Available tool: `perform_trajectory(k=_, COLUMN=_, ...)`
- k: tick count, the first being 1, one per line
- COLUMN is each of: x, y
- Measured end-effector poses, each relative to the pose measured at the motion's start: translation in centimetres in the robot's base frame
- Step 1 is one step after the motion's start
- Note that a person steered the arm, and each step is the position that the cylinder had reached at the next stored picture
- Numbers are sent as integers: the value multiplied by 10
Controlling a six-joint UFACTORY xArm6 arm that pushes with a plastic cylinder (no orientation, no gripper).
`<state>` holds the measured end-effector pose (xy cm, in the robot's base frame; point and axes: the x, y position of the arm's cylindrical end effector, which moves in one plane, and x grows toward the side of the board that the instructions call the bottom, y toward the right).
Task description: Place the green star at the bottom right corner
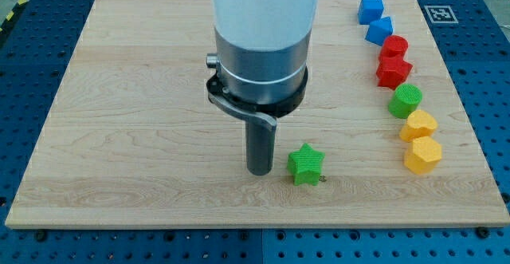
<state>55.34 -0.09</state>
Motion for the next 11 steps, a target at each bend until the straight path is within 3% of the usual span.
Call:
perform_trajectory(k=6, x=3, y=86)
perform_trajectory(k=11, x=-8, y=120)
